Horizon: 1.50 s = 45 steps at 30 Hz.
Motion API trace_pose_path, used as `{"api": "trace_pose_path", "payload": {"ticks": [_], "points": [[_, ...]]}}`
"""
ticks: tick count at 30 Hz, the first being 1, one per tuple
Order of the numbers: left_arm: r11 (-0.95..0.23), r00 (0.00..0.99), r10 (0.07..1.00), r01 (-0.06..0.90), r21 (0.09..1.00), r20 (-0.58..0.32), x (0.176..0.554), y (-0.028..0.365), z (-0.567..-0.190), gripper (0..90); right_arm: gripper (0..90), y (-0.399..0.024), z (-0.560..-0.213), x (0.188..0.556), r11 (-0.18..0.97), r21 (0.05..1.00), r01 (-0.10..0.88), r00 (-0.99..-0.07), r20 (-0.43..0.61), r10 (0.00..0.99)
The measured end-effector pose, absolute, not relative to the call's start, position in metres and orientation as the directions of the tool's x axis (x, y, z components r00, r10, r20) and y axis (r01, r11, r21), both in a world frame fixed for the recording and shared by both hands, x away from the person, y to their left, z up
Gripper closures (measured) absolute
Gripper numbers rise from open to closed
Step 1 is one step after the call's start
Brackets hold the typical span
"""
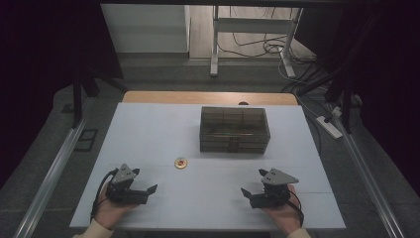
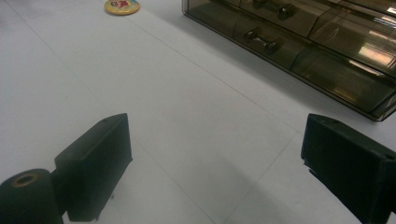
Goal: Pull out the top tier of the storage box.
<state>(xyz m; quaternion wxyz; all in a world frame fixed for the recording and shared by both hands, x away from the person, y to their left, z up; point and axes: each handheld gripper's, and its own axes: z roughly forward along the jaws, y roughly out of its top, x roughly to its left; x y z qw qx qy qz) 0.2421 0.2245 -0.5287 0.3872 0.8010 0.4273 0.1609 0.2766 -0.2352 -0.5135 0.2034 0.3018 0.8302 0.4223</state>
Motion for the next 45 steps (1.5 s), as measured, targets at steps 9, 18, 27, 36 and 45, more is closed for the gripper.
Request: {"api": "trace_pose_path", "payload": {"ticks": [9, 18, 27, 36, 45], "points": [[-0.338, 0.583, 0.809, 0.561, 0.756, -0.071, 0.242, 0.224, -0.529, 10.5, 8.6, -0.227, -0.515, 0.276, 0.511, 0.804, 0.304, -0.744, -0.135, 0.655], [-0.342, 0.584, 0.809, 0.559, 0.755, -0.066, 0.242, 0.224, -0.529, 10.6, 8.7, -0.224, -0.514, 0.278, 0.531, 0.793, 0.298, -0.733, -0.166, 0.66], [-0.347, 0.586, 0.808, 0.558, 0.754, -0.061, 0.242, 0.224, -0.529, 10.6, 8.8, -0.22, -0.513, 0.278, 0.575, 0.774, 0.264, -0.725, -0.233, 0.648], [-0.351, 0.587, 0.808, 0.558, 0.752, -0.058, 0.242, 0.223, -0.529, 10.6, 9.0, -0.214, -0.512, 0.276, 0.627, 0.746, 0.225, -0.717, -0.309, 0.625], [-0.354, 0.587, 0.808, 0.556, 0.752, -0.054, 0.242, 0.223, -0.53, 10.7, 11.9, -0.21, -0.512, 0.274, 0.667, 0.719, 0.195, -0.711, -0.365, 0.601]]}}
